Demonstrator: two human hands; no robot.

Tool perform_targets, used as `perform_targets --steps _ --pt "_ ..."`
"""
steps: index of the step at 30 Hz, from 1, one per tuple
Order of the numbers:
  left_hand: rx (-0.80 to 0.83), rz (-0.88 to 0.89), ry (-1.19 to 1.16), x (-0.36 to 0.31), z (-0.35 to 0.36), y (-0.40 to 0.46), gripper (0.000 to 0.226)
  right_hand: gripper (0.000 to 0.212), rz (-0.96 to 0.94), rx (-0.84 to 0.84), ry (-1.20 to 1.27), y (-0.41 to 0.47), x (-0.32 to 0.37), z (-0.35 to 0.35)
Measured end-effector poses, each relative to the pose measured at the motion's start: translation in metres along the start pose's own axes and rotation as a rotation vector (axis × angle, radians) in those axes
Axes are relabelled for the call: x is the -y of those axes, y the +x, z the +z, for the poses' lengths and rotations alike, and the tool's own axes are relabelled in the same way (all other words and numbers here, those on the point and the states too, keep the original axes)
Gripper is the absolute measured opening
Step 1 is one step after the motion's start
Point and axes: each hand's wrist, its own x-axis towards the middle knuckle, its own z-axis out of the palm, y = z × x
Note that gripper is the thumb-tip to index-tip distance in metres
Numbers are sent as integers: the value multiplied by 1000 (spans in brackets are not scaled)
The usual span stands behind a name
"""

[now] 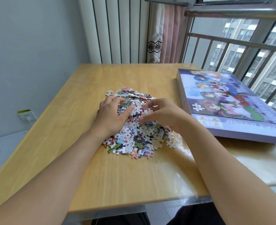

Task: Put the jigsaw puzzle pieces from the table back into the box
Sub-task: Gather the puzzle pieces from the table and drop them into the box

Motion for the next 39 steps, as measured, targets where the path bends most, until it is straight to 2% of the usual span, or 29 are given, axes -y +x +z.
perform_targets --steps 5,8,12,17,23,27,29,32,34,36,39 --pt "-128 -26 -85 12 -1 7 44 53 -119 -154 82 -9 2 -10" --pt "-131 -18 -98 16 1 8 43 53 -213 -258 114 -12 2 -8" --pt "-153 12 -128 17 1 1 38 54 -216 -252 135 -15 -2 -8" --pt "-188 43 -139 12 -3 -10 26 51 -219 -280 -20 -19 -3 -4" --pt "-192 45 -129 9 -6 -15 22 47 -254 -144 -366 -21 3 -8" --pt "-218 66 -139 5 -8 -16 17 39 -252 -172 -373 -25 4 -10" --pt "-241 87 -148 -1 -10 -15 16 36 -243 -263 -229 -27 5 -13" --pt "-230 142 -143 -22 -16 -10 21 33 -130 -345 232 -30 12 -26" --pt "-177 217 -136 -41 -18 -7 27 39 -1 -320 554 -31 16 -36" --pt "-88 275 -119 -62 -17 -5 34 44 100 -250 772 -34 21 -47" --pt "40 317 -95 -89 -8 -2 45 6 236 -141 997 -46 30 -64"
